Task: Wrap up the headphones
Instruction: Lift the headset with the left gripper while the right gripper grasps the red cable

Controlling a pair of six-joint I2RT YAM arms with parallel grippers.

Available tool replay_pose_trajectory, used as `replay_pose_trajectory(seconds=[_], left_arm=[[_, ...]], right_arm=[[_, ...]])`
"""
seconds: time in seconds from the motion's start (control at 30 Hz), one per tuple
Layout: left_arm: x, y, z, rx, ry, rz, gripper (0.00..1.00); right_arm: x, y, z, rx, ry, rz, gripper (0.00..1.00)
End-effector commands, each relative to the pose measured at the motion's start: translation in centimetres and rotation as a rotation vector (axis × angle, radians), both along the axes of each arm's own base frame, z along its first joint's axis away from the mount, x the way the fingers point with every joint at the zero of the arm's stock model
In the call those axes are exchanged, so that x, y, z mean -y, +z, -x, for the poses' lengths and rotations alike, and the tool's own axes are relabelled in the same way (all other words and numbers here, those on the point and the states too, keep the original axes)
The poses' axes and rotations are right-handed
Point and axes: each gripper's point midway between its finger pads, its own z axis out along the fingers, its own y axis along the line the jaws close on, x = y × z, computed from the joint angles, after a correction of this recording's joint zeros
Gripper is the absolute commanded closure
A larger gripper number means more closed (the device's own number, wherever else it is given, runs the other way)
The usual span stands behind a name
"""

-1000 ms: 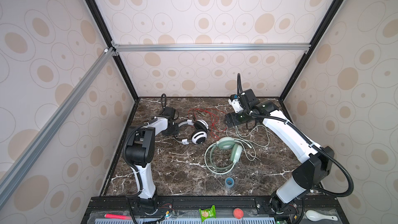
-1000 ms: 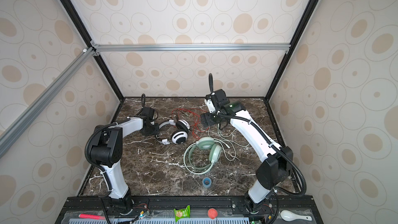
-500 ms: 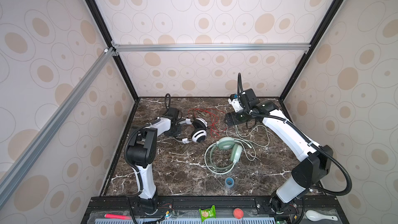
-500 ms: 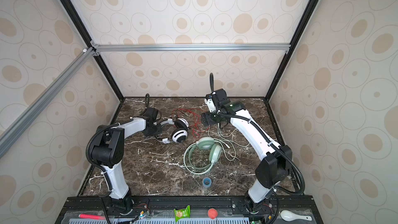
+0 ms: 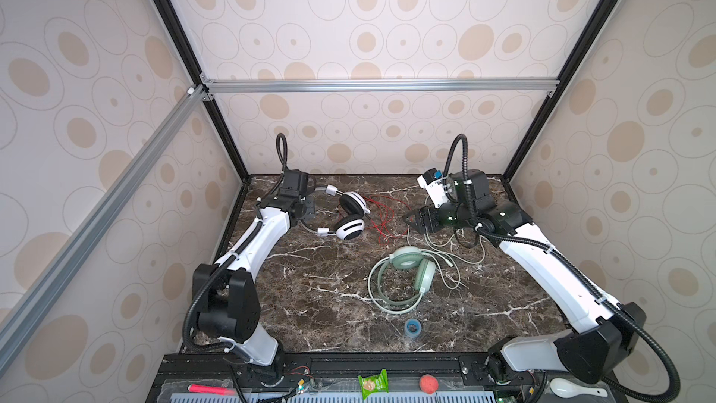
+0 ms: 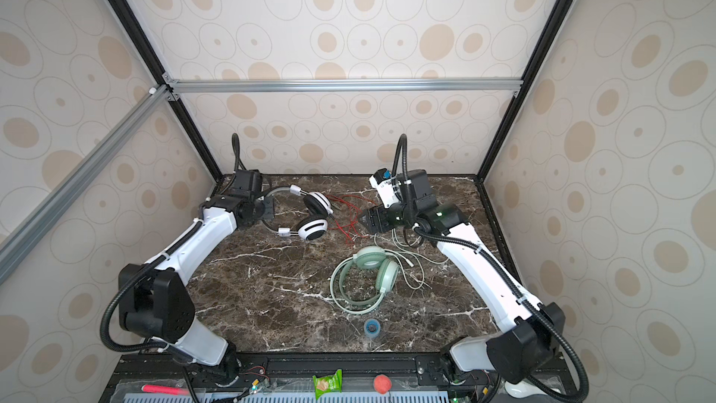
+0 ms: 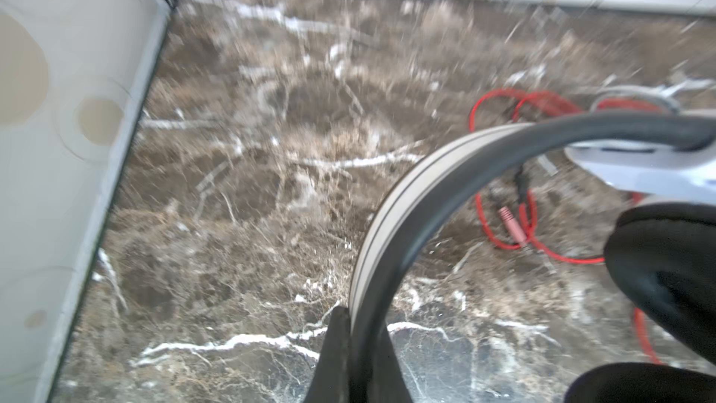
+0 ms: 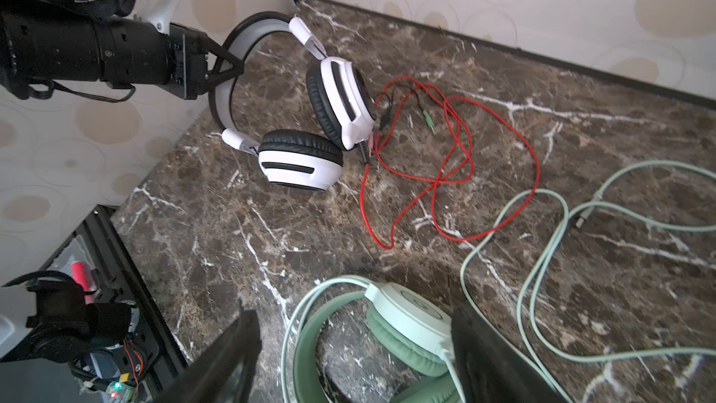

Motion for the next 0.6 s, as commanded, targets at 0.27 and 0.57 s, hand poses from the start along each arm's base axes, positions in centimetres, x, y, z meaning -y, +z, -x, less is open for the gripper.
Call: replay_pose_trajectory(seconds=[0.27, 0.57], left_arm=[[1.1, 18.3, 3.0, 0.337, -0.063, 0.09, 1.0], [1.9, 23.5, 5.9, 0.399, -0.086, 0.214, 1.0]], right_arm=[[-1.5, 3.1, 0.4, 0.206, 0.116, -0.181, 0.21], [-3.5, 4.1, 0.2, 0.214, 0.198, -0.299, 0.19]])
